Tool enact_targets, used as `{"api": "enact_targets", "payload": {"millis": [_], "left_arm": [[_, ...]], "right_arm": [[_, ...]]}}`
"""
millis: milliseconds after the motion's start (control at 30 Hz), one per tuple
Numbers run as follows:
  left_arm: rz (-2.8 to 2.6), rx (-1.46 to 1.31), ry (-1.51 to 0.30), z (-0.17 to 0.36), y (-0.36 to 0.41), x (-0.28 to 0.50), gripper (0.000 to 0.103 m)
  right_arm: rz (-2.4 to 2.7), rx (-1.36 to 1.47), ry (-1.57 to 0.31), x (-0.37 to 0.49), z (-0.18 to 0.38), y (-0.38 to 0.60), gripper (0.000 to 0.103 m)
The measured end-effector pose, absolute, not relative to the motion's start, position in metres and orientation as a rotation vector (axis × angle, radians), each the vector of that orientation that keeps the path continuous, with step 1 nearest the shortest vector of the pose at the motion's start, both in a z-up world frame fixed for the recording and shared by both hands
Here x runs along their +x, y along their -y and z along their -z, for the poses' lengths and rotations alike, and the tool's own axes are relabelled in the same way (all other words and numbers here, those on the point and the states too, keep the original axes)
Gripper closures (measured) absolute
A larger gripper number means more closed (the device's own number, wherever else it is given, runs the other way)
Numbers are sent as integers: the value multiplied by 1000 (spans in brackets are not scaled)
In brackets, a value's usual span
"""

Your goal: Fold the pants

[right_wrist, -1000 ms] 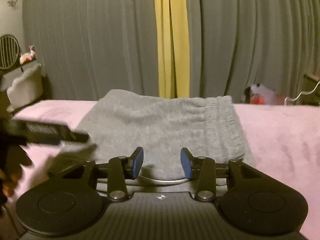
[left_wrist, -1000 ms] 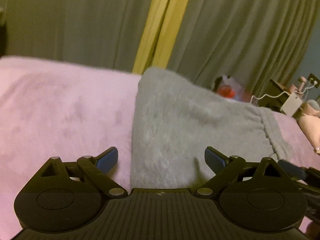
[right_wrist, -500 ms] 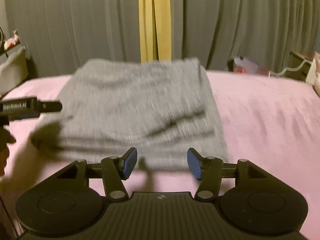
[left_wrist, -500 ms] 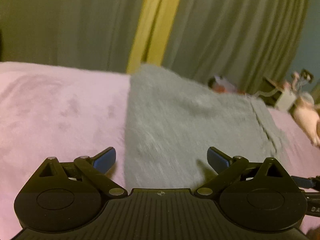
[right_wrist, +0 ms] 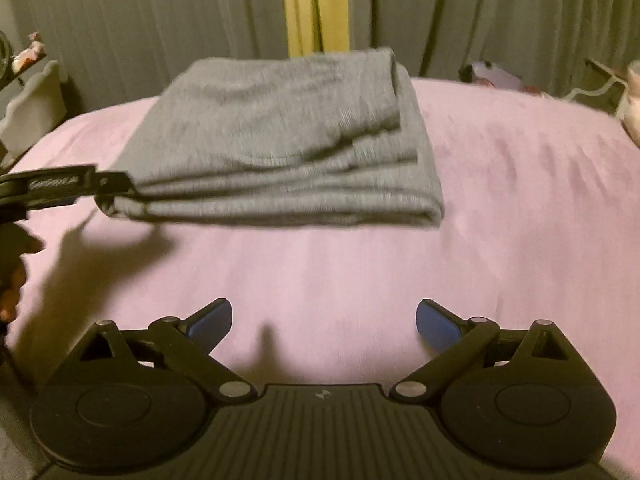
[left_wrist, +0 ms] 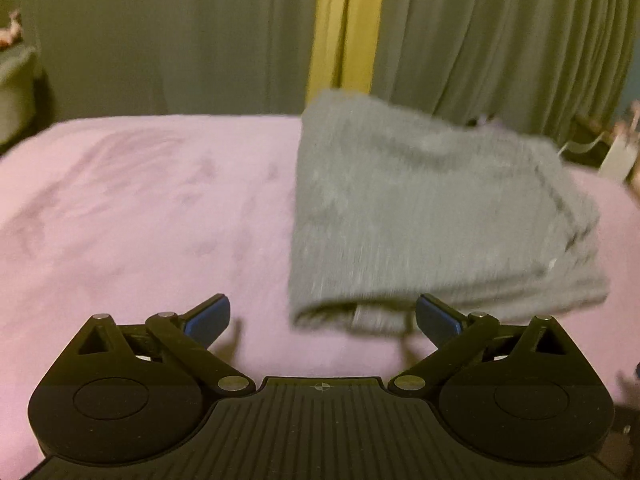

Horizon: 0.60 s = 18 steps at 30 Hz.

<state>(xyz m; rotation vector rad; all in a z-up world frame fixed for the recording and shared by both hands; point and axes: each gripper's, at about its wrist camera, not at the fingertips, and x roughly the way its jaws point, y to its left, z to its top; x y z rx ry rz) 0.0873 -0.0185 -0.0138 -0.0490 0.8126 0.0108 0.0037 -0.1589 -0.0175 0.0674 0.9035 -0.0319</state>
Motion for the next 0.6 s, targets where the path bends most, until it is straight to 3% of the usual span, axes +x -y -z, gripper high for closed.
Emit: {"api": "enact_targets", "payload": {"millis": [133,233,600], "left_arm": [[-57,20,-915,15,32,77,1],[-81,35,-968,21,43,72,1],[-62,53,-977,24,58,59,1]], "right_arm": [[110,63,-980,9,29,150,4],[96,-34,-1153,28,38,142,4],[111,-89,-955,9,19,140,4]]}}
